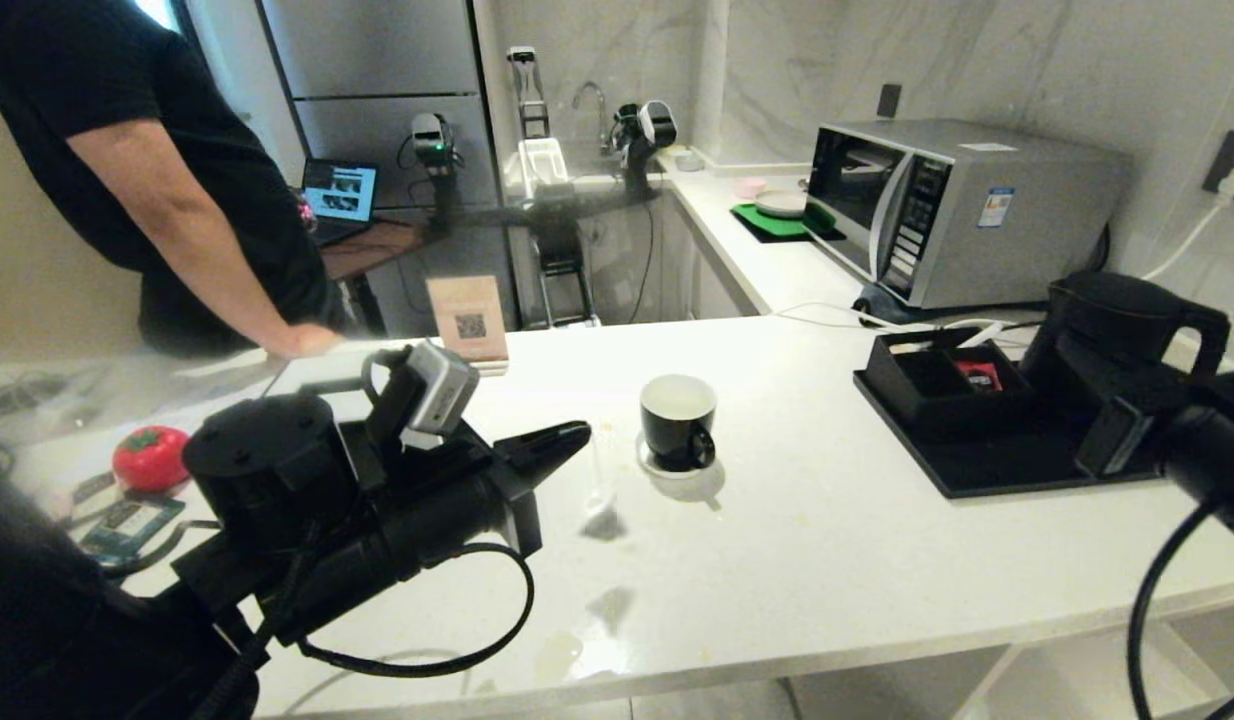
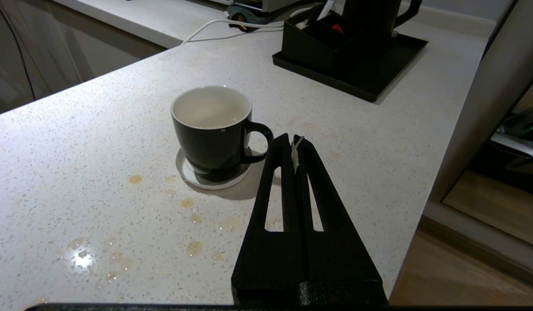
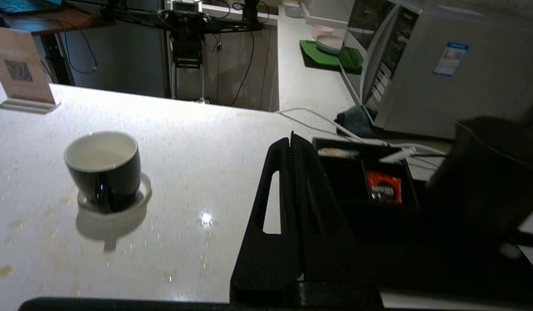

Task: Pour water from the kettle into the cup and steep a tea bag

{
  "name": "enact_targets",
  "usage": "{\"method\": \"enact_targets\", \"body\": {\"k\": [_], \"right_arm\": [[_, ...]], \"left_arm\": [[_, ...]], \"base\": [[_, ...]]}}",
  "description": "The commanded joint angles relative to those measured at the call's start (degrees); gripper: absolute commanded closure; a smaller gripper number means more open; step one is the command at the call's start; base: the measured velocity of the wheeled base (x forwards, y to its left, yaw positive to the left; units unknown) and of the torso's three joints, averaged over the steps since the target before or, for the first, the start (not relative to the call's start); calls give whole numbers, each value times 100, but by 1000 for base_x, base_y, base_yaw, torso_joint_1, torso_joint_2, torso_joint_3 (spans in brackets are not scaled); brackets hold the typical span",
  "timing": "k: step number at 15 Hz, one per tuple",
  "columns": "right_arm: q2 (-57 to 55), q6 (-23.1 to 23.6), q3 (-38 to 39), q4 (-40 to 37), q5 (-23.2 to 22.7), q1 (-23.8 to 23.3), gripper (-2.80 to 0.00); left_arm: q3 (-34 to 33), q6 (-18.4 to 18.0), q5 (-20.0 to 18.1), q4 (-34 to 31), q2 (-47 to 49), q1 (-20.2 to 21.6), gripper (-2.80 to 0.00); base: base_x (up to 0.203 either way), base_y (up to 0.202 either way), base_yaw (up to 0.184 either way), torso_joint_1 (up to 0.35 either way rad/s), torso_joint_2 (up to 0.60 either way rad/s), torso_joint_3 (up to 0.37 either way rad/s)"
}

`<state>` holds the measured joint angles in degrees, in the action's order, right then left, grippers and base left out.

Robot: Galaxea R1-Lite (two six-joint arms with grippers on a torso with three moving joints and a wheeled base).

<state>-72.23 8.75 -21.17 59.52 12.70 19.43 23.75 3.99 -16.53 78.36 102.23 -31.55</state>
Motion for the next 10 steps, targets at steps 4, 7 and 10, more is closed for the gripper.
{"method": "enact_targets", "body": {"k": [4, 7, 10], "right_arm": [[1711, 357, 1524, -94, 167, -992, 0], [2587, 498, 1826, -966, 183, -1550, 0], [3491, 634, 1936, -2039, 196, -1732, 0]], "left_arm": [[-19, 6, -7, 47, 7, 8, 0], [-19, 6, 1, 47, 7, 17, 0], [-19, 6, 1, 47, 16, 26, 0]], "base": [[0, 0, 0, 0, 0, 0], [0, 0, 0, 0, 0, 0], [0, 0, 0, 0, 0, 0]]}}
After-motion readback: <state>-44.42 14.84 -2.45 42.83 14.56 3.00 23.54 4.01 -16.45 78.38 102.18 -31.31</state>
